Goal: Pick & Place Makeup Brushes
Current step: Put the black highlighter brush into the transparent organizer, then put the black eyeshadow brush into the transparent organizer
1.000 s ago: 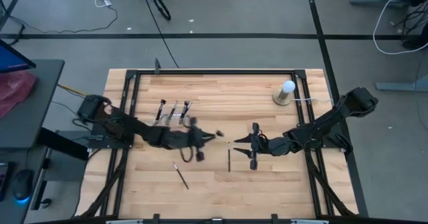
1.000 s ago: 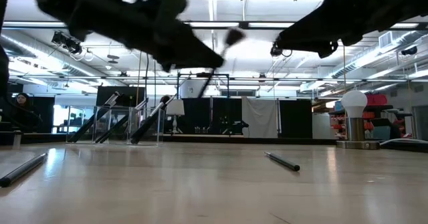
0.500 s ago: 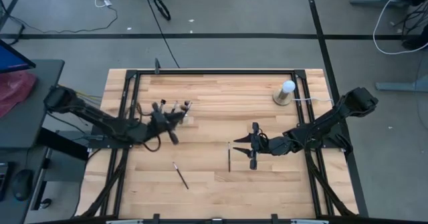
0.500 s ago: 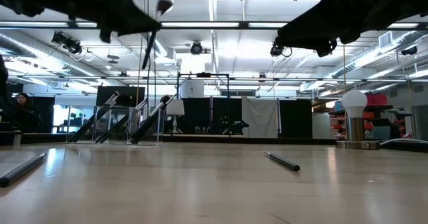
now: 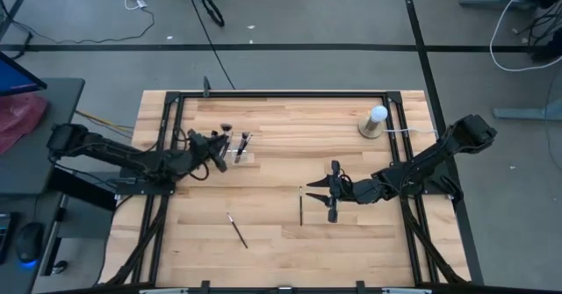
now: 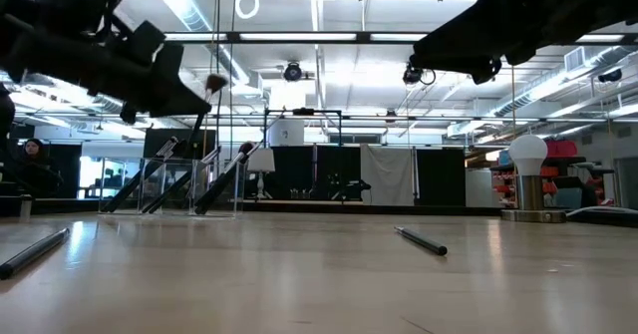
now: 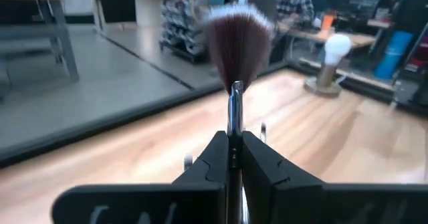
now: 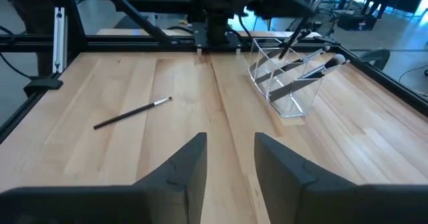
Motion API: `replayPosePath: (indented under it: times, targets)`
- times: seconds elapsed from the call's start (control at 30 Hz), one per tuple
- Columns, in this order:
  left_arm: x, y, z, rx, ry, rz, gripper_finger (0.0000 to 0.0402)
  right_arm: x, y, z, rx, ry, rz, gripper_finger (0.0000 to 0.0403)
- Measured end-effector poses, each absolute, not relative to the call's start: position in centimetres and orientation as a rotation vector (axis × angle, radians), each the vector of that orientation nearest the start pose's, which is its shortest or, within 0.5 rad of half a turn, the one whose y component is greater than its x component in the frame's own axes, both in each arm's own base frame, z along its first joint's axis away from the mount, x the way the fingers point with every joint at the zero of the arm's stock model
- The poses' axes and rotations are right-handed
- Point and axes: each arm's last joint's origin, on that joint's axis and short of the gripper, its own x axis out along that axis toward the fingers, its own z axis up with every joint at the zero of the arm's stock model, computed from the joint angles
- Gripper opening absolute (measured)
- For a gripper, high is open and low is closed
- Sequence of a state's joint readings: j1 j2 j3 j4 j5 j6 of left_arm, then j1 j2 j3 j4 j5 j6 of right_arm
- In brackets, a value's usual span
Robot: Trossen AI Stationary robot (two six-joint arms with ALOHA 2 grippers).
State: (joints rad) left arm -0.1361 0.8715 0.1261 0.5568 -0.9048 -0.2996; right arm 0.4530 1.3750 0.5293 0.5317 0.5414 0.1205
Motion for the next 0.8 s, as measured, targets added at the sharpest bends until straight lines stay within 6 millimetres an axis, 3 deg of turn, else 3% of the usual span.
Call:
replayPosePath:
  times: [0.2, 0.37, 0.6, 0.8]
  targets:
    - [15.2, 0.2, 15.2, -0.246, 0.147, 0.807, 0.0024, 24.4, 10.2, 19.0, -0.029, 0.270, -0.104, 0.0125]
    - [14.8, 0.3, 14.3, -0.288, 0.205, 0.836, 0.0050, 24.4, 10.2, 19.0, -0.055, 0.272, -0.101, 0.0125]
    - [14.7, 0.3, 14.1, -0.282, 0.219, 0.837, 0.0081, 24.4, 10.2, 19.1, -0.054, 0.267, -0.101, 0.0125]
    - [15.0, 0.1, 14.3, -0.281, 0.247, 0.779, 0.0134, 24.4, 10.2, 19.1, -0.052, 0.266, -0.100, 0.0125]
